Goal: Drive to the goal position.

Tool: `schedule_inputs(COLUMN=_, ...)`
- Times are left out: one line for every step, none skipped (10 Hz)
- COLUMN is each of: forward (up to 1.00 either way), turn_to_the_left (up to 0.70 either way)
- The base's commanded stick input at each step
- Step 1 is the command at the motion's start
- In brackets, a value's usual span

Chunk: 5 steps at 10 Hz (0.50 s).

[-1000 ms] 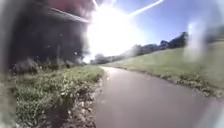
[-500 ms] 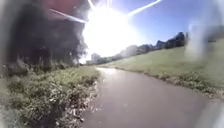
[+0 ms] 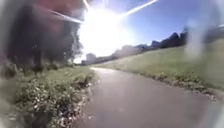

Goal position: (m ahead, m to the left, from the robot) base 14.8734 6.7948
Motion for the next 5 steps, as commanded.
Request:
schedule_inputs(forward=0.45, turn_to_the_left=0.0)
schedule_inputs(forward=0.45, turn_to_the_left=0.0)
schedule_inputs(forward=0.45, turn_to_the_left=0.0)
schedule_inputs(forward=0.45, turn_to_the_left=0.0)
schedule_inputs(forward=0.45, turn_to_the_left=0.0)
